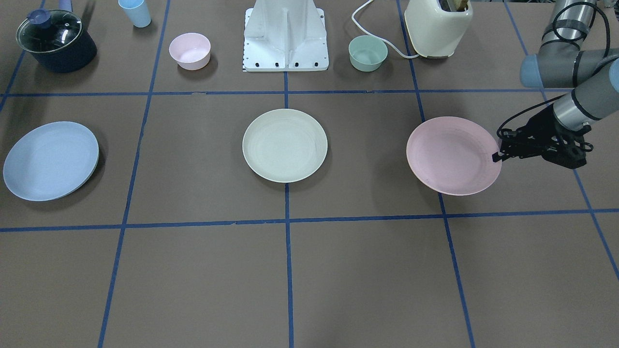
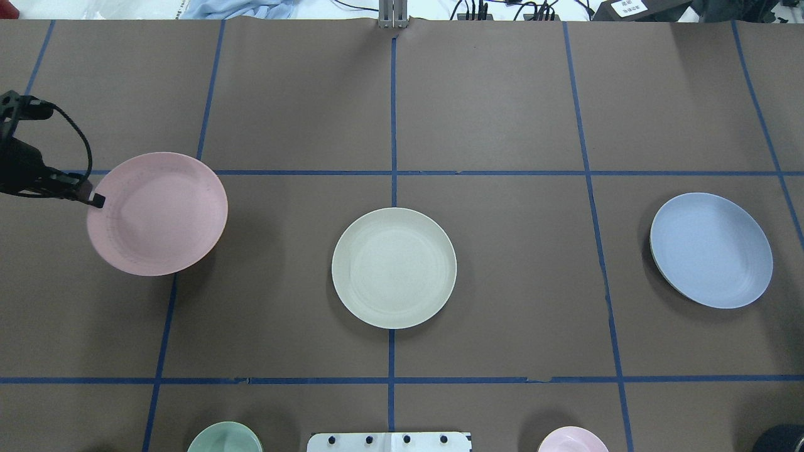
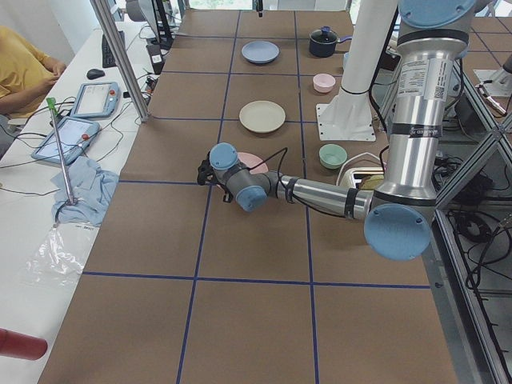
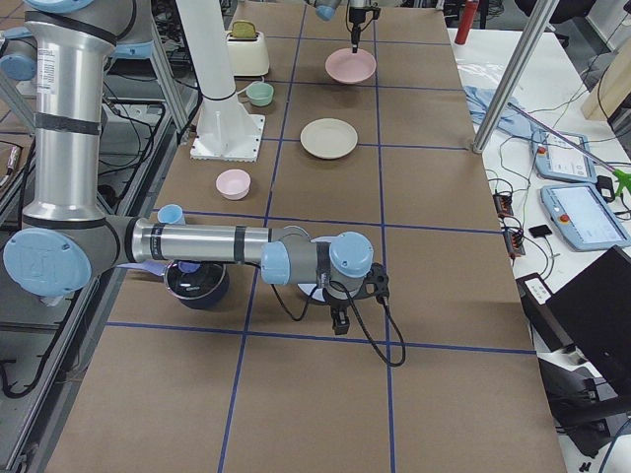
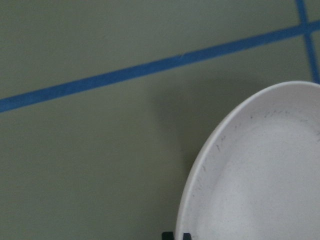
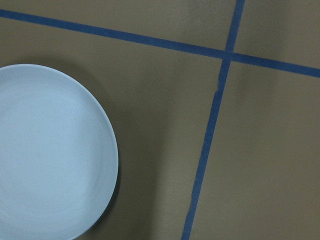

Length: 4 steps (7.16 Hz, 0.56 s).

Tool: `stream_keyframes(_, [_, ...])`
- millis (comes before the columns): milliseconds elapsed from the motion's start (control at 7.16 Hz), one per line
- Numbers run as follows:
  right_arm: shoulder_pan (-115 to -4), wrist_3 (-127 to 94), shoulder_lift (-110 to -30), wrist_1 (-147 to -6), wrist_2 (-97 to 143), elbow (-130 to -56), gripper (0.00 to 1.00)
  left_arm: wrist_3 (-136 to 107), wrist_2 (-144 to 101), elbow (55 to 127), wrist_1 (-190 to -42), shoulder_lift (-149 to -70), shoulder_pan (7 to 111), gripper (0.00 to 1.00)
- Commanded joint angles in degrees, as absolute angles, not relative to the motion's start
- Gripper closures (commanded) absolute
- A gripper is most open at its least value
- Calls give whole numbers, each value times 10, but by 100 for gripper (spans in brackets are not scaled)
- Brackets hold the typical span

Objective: Stack three plates with pink and blue
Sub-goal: 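Carry the pink plate with the left gripper onto the cream plate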

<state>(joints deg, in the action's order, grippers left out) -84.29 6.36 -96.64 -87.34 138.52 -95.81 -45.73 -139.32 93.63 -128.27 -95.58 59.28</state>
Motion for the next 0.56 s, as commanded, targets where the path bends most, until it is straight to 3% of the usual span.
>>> stream_keyframes(0, [-843,63,-967,-873,1389,-959,0,-624,-1390,966,-1282,-1023,518,100])
stream_keyframes(419, [-843,64,-967,-871,1397,-960,0,-798,-1296,961,-1281,-1146,373,100])
